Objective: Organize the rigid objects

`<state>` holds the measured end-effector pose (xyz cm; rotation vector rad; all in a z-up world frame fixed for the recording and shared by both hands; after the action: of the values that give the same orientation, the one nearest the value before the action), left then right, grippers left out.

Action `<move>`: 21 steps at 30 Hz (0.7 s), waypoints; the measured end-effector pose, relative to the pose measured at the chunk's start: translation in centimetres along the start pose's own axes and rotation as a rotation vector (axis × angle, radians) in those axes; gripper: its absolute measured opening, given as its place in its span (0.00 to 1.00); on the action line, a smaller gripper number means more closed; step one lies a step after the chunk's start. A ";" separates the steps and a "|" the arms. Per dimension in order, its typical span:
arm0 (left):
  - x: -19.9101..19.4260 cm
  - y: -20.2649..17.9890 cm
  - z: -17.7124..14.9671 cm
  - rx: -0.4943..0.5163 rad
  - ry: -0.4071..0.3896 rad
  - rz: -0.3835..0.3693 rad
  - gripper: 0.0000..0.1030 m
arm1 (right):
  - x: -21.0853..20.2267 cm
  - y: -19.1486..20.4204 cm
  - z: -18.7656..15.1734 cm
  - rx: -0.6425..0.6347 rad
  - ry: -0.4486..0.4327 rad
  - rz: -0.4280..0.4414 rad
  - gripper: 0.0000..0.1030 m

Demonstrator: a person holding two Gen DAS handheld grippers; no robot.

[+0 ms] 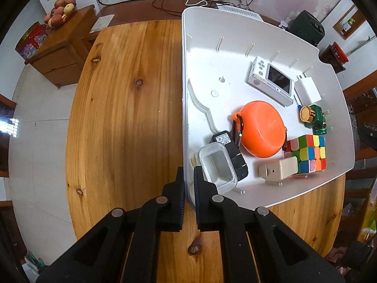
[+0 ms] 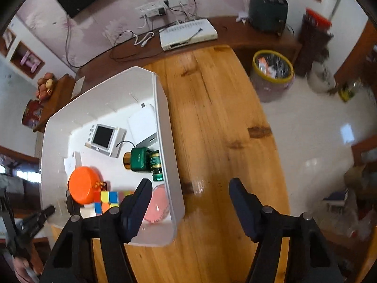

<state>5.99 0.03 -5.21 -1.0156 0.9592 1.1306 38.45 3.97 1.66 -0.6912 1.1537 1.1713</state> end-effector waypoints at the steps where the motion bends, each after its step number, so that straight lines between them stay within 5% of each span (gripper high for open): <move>1: 0.0 0.0 0.0 0.007 0.002 0.003 0.07 | 0.2 0.1 -0.2 0.014 -0.004 0.023 0.67; 4: 0.0 -0.1 0.0 0.023 0.011 0.009 0.08 | 1.0 0.2 -1.3 0.059 0.014 0.074 0.67; 8: 0.1 -0.1 0.0 0.039 0.022 0.016 0.08 | -0.9 -1.3 -1.7 0.100 -0.063 -0.001 0.68; 11: 0.1 -0.2 0.0 0.057 0.026 0.033 0.08 | -3.3 -5.2 -3.6 0.062 -0.168 -0.421 0.86; 14: 0.1 -0.3 0.0 0.069 0.032 0.043 0.08 | -3.5 -8.9 -7.5 -0.029 -0.186 -0.861 0.85; 17: 0.1 -0.2 0.0 0.067 0.043 0.046 0.08 | -2.9 -10.4 -10.3 0.045 -0.169 -0.884 0.85; 21: 0.5 -0.2 0.3 0.052 0.092 0.059 0.07 | -4.5 -9.3 -8.9 0.213 -0.294 -0.839 0.85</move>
<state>6.30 0.39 -5.55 -1.0101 1.0928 1.1095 44.47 -8.23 1.88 -0.7054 0.6123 0.4082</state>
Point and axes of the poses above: each gripper's, at about its wrist camera, not at the fingertips, and x roughly the way its jaws point, y to its left, z to its top, the point moved 7 cm from there along x, roughly the way its jaws point, and after that the axes turned 4 degrees about -y, right-handed, at the moved point
